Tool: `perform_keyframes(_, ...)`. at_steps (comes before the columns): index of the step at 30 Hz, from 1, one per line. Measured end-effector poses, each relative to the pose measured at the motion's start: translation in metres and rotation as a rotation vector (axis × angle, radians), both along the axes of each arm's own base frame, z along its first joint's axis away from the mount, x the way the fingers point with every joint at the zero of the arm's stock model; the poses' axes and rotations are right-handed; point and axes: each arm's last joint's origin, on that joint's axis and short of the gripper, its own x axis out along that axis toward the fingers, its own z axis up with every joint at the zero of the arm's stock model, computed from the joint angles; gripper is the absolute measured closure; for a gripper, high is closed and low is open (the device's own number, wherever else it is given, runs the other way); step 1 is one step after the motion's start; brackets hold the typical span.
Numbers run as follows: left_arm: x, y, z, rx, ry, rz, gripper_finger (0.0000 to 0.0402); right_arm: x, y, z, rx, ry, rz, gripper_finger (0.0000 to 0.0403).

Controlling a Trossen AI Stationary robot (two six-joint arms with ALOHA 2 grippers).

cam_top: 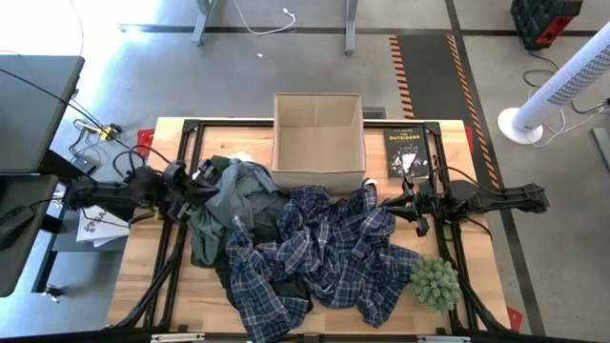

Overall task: Sort clothes
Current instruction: Put the blue pattern long sleeve shirt into the laundry organizer

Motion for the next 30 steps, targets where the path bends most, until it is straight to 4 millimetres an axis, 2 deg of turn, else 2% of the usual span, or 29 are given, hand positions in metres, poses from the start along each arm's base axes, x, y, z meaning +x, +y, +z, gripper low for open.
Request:
perform_keyframes(3,0.021,-0.009,0.015,0.071,0.076,0.011,0.0401,0.0,0.0,0.0,0.0,0.0,0.0,0.0321)
perform_keyframes(7,0.061,-0.027,0.032,0.169,0.222,0.085,0.0401,0.0,0.0,0.0,0.0,0.0,0.0,0.0321)
perform_keyframes(11,0.106,-0.039,0.033,0.22,0.433,0.217,0.0401,0.0,0.0,0.0,0.0,0.0,0.0,0.0321)
perform_keyframes(16,0.163,-0.043,0.024,0.236,0.585,0.232,0.0388,0.0,0.0,0.0,0.0,0.0,0.0,0.0321)
perform_keyframes(19,0.198,-0.042,0.017,0.277,0.637,0.184,0.0363,0.0,0.0,0.0,0.0,0.0,0.0,0.0321)
perform_keyframes(23,0.245,-0.041,0.007,0.322,0.726,0.086,0.031,0.0,0.0,0.0,0.0,0.0,0.0,0.0321)
perform_keyframes(30,0.318,-0.035,-0.025,0.41,0.954,0.02,0.0216,0.0,0.0,0.0,0.0,0.0,0.0,0.0321)
